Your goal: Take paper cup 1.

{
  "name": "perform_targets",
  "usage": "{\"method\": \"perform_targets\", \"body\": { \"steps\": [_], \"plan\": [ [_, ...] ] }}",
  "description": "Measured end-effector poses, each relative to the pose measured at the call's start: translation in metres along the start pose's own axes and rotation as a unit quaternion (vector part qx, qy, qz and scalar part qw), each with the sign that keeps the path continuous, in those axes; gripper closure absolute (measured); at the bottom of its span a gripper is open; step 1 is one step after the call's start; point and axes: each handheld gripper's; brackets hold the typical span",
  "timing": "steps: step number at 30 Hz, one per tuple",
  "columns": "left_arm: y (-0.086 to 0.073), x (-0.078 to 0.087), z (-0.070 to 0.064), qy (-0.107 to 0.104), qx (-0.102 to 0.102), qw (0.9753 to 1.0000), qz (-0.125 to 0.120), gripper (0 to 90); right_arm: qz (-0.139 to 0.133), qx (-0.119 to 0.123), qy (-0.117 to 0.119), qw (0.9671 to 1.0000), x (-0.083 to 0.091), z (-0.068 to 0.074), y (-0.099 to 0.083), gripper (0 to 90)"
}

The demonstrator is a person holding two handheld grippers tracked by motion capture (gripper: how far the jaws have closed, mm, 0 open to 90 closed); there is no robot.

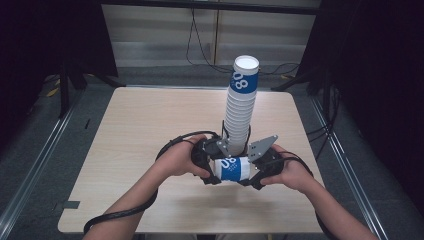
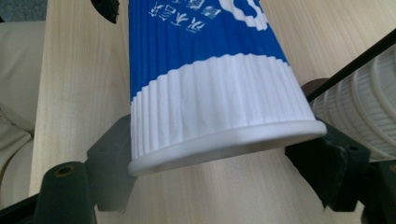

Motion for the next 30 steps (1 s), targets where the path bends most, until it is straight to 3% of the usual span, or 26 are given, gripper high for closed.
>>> {"method": "perform_targets", "body": {
  "steps": [7,9,12,19,23,28,30],
  "plan": [
    [0.005,-0.004,-0.003,0.001,-0.007,0.9998,0.021,23.3,0.019,0.015,0.000,0.9997,-0.001,0.001,0.004,20.7],
    [0.007,-0.007,-0.003,0.001,-0.009,0.9993,0.037,24.9,0.024,0.015,0.004,0.9996,-0.002,0.001,0.004,20.5],
    [0.007,-0.009,-0.003,0.002,-0.009,0.9992,0.038,29.6,0.029,0.020,0.008,0.9993,-0.003,0.002,0.005,20.2],
    [0.005,-0.010,-0.003,-0.008,-0.001,0.9992,0.039,30.7,0.031,0.024,0.008,0.9992,-0.004,0.004,0.006,19.6],
    [-0.001,-0.007,-0.002,-0.016,0.004,0.9998,0.012,30.7,0.006,0.022,0.012,0.9997,-0.003,0.004,0.003,15.6],
    [-0.006,-0.002,-0.001,-0.020,0.015,0.9994,-0.023,30.7,-0.057,-0.016,0.016,0.9981,0.001,0.003,-0.006,12.9],
    [-0.009,0.000,0.000,-0.017,0.018,0.9992,-0.031,30.6,-0.070,-0.027,0.016,0.9970,0.003,0.003,-0.010,12.7]
  ]
}}
Point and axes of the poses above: each handheld gripper's, and its own axes: x roughly backward along the jaws, y roughly out of its top, z roughly to its left, and after that the axes turned 5 degrees about y, right-handed
